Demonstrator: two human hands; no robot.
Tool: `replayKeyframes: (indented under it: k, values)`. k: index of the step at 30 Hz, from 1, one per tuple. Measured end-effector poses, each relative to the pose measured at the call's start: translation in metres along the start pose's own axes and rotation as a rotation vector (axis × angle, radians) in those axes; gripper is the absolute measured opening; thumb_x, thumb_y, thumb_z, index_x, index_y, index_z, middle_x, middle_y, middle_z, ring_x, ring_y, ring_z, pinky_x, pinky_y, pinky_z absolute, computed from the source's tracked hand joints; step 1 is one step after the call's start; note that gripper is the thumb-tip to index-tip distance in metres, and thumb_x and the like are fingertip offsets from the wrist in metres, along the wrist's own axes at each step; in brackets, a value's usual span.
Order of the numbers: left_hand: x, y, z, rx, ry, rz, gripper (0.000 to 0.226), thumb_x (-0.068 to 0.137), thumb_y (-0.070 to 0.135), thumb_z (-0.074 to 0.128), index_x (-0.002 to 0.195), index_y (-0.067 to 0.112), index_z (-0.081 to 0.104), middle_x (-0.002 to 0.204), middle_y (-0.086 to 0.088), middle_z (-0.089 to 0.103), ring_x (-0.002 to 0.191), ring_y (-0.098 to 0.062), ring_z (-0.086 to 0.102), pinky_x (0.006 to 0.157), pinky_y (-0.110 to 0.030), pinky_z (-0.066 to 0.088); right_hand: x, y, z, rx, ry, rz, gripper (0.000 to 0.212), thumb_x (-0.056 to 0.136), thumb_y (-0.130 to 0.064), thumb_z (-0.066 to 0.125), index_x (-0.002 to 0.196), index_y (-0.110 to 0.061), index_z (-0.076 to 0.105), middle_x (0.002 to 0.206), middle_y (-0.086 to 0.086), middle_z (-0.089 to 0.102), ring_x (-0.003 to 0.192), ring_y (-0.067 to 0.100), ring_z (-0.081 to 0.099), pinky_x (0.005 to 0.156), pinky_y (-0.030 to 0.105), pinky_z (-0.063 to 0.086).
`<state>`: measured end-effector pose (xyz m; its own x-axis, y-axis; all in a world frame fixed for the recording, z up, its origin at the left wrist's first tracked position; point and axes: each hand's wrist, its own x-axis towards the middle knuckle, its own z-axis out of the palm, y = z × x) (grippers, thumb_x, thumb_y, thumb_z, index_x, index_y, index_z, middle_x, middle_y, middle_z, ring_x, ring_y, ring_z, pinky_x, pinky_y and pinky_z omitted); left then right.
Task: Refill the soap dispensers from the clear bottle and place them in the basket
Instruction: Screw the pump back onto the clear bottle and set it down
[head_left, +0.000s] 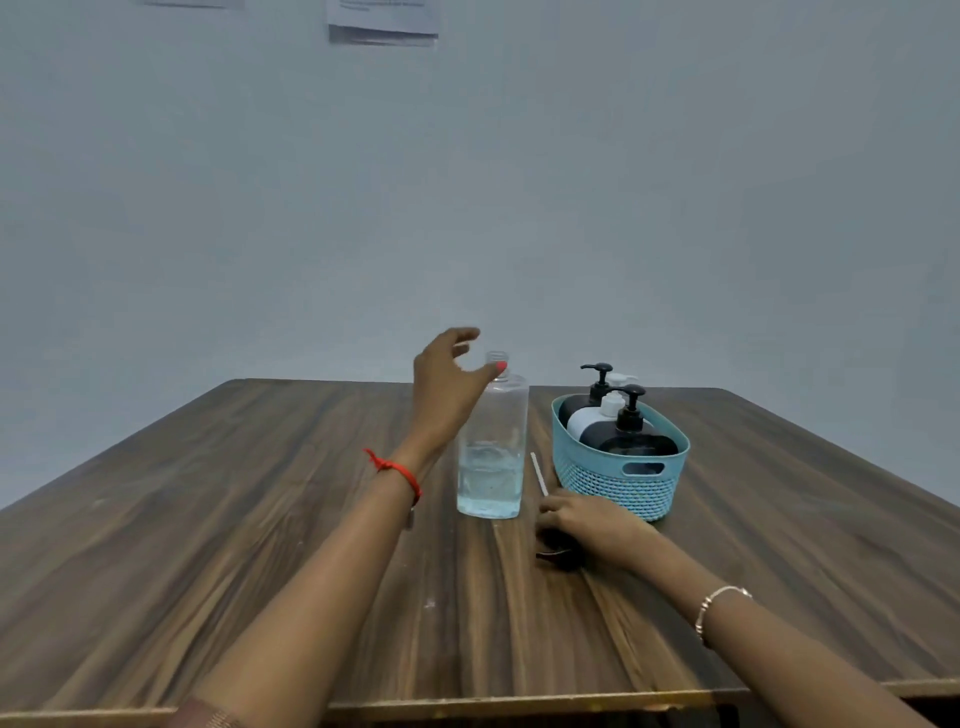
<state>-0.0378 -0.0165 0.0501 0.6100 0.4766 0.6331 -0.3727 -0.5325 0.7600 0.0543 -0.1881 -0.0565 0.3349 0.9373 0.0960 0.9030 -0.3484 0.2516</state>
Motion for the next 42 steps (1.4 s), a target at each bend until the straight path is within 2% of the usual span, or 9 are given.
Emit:
replayKeyframes:
  k: [3, 8, 10, 13, 15, 18, 24, 33, 42]
  values:
    - [-0.006, -0.024, -0.013, 0.007, 0.001, -0.106, 0.058, 0.076, 0.018, 0.076, 0.128, 0.009, 0.052, 0.133, -0.004, 0.054, 0.121, -0.016, 0.05, 0.091, -0.023, 0.042, 0.004, 0.001, -0.003, 0.208, 0.125, 0.032, 0.018, 0.087, -0.008, 0.054, 0.101, -0.017, 0.06, 0.099, -0.005, 0.057, 0.089, 0.011, 0.051, 0.077, 0.029, 0.045]
    - [-0.006, -0.044, -0.022, 0.024, -0.016, -0.211, 0.064, 0.075, 0.017, 0.077, 0.131, 0.006, 0.047, 0.136, -0.008, 0.051, 0.123, -0.022, 0.048, 0.09, -0.025, 0.041, 0.013, 0.001, -0.063, 0.607, 0.6, 0.189, 0.024, 0.085, -0.002, 0.057, 0.099, -0.022, 0.055, 0.083, -0.02, 0.053, 0.074, -0.004, 0.053, 0.066, 0.011, 0.041]
    - [-0.005, -0.046, -0.021, 0.007, -0.053, -0.227, 0.067, 0.076, 0.018, 0.077, 0.133, 0.006, 0.045, 0.138, -0.008, 0.049, 0.126, -0.022, 0.046, 0.093, -0.027, 0.041, 0.022, 0.007, -0.099, 0.712, 0.848, 0.284, 0.02, 0.087, -0.003, 0.058, 0.1, -0.017, 0.056, 0.085, -0.013, 0.058, 0.073, -0.003, 0.056, 0.065, 0.014, 0.046]
    - [-0.004, -0.045, -0.018, -0.013, -0.122, -0.244, 0.07, 0.077, 0.019, 0.075, 0.137, 0.006, 0.04, 0.141, -0.008, 0.045, 0.129, -0.021, 0.043, 0.097, -0.028, 0.04, 0.035, 0.023, -0.147, 0.88, 1.171, 0.38, 0.024, 0.086, -0.004, 0.061, 0.109, -0.004, 0.056, 0.096, 0.004, 0.063, 0.081, 0.017, 0.061, 0.07, 0.024, 0.055]
    - [-0.003, -0.045, -0.014, -0.015, -0.149, -0.252, 0.072, 0.077, 0.02, 0.075, 0.138, 0.006, 0.038, 0.142, -0.009, 0.043, 0.129, -0.022, 0.042, 0.1, -0.031, 0.041, 0.041, 0.031, -0.175, 0.92, 1.303, 0.392, 0.029, 0.086, -0.005, 0.061, 0.115, -0.001, 0.054, 0.096, 0.01, 0.064, 0.08, 0.021, 0.062, 0.063, 0.029, 0.058]
    - [-0.002, -0.044, -0.009, -0.024, -0.186, -0.278, 0.075, 0.079, 0.022, 0.074, 0.14, 0.006, 0.035, 0.145, -0.011, 0.041, 0.131, -0.024, 0.041, 0.106, -0.037, 0.039, 0.046, 0.036, -0.212, 0.893, 1.421, 0.357, 0.033, 0.086, -0.004, 0.06, 0.117, 0.0, 0.052, 0.091, 0.008, 0.062, 0.072, 0.019, 0.06, 0.053, 0.022, 0.055]
    - [-0.003, -0.038, -0.003, -0.042, -0.24, -0.287, 0.074, 0.082, 0.02, 0.07, 0.142, 0.003, 0.031, 0.146, -0.011, 0.04, 0.131, -0.023, 0.042, 0.105, -0.035, 0.039, 0.056, 0.035, -0.247, 0.915, 1.431, 0.287, 0.029, 0.087, -0.003, 0.058, 0.115, 0.001, 0.052, 0.082, 0.009, 0.06, 0.063, 0.018, 0.057, 0.05, 0.018, 0.052]
    - [-0.005, -0.028, 0.001, -0.075, -0.304, -0.268, 0.054, 0.086, 0.01, 0.064, 0.134, 0.001, 0.042, 0.123, -0.004, 0.052, 0.097, -0.006, 0.046, 0.06, -0.004, 0.044, 0.072, 0.032, -0.236, 0.95, 1.32, 0.288, 0.025, 0.087, -0.003, 0.059, 0.112, -0.002, 0.054, 0.075, 0.008, 0.059, 0.057, 0.016, 0.056, 0.05, 0.02, 0.052]
    - [-0.007, -0.027, 0.001, -0.075, -0.291, -0.253, 0.056, 0.088, 0.013, 0.061, 0.138, 0.004, 0.036, 0.138, -0.011, 0.047, 0.099, -0.007, 0.044, 0.067, -0.007, 0.047, 0.081, 0.033, -0.233, 0.942, 1.247, 0.289, 0.027, 0.087, -0.002, 0.059, 0.113, 0.0, 0.054, 0.071, 0.002, 0.059, 0.054, 0.01, 0.058, 0.05, 0.019, 0.053]
